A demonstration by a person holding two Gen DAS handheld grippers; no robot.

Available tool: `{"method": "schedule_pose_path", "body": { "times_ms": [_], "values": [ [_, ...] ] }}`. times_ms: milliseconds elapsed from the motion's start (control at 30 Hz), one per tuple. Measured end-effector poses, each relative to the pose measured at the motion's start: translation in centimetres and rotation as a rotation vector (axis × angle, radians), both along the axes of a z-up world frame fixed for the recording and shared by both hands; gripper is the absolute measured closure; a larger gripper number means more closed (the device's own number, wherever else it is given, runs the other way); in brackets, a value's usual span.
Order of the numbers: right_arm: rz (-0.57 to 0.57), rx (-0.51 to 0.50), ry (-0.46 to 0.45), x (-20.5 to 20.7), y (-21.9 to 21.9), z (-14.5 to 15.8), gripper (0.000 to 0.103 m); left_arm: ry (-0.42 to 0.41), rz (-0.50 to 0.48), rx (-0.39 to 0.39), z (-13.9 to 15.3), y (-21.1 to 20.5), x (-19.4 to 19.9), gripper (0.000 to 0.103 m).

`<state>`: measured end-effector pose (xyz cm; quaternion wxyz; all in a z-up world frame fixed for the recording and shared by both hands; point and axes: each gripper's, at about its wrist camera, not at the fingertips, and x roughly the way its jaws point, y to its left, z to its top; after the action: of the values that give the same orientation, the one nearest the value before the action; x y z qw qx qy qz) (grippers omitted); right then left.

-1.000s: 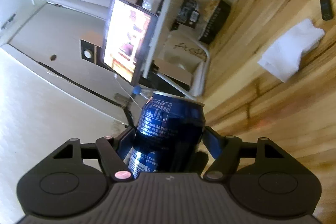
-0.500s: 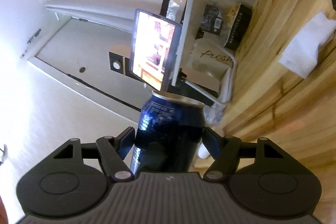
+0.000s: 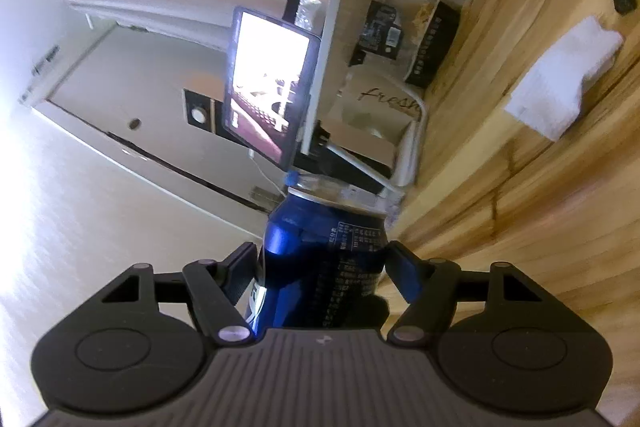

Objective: Clean container
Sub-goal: 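Grasp the can body with the right gripper and turn it while the left gripper holds it, then open the right gripper off the can and move it to the towel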

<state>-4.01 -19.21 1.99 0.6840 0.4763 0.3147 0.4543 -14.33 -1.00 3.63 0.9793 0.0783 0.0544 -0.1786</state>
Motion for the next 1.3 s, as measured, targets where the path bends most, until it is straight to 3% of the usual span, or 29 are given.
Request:
{"method": "schedule_pose_path", "body": {
  "times_ms": [100, 200, 267, 433, 533, 600, 933, 1000, 1167, 1267, 1300],
  "values": [
    [-0.005, 0.047, 0.0, -0.3, -0.1, -0.3, 0.031, 0.12, -0.045, -0.262, 0.7, 2.2, 0.8, 0.033],
    [-0.009, 0.082, -0.012, -0.5, -0.1, -0.4, 0.031, 0.128, -0.058, -0.357, 0.3, 2.9, 0.7, 0.033],
    [-0.009, 0.076, 0.0, -0.4, -0.1, -0.5, 0.031, 0.107, -0.06, -0.368, 0.3, 3.0, 0.6, 0.033],
    [0.004, 0.067, 0.001, -0.1, -0.2, -0.5, 0.031, 0.044, -0.05, -0.266, 0.6, 2.4, 0.5, 0.033],
    [0.014, 0.064, -0.007, 0.0, -0.2, -0.4, 0.031, 0.029, -0.05, -0.251, 0.7, 2.5, 0.0, 0.033],
    [0.019, 0.058, -0.008, 0.0, -0.1, -0.4, 0.031, 0.016, -0.049, -0.241, 0.9, 2.5, -0.2, 0.026],
    [0.034, 0.101, -0.016, -0.2, 0.1, -0.6, 0.031, 0.009, -0.062, -0.226, 1.1, 2.7, 0.0, 0.026],
    [0.037, 0.095, -0.013, -0.1, 0.2, -0.6, 0.031, 0.002, -0.065, -0.212, 1.1, 2.6, 0.0, 0.034],
    [0.028, 0.097, -0.003, 0.1, 0.0, -0.9, 0.031, 0.014, -0.073, -0.184, 1.0, 2.5, 0.3, 0.036],
    [0.008, 0.048, -0.016, 0.0, 0.0, -0.4, 0.026, 0.018, -0.05, -0.149, 0.9, 2.3, 0.4, 0.036],
    [-0.024, -0.005, -0.049, -0.1, -0.3, 0.3, 0.026, -0.002, -0.017, -0.093, 0.8, 2.0, 0.4, 0.036]
  ]
}}
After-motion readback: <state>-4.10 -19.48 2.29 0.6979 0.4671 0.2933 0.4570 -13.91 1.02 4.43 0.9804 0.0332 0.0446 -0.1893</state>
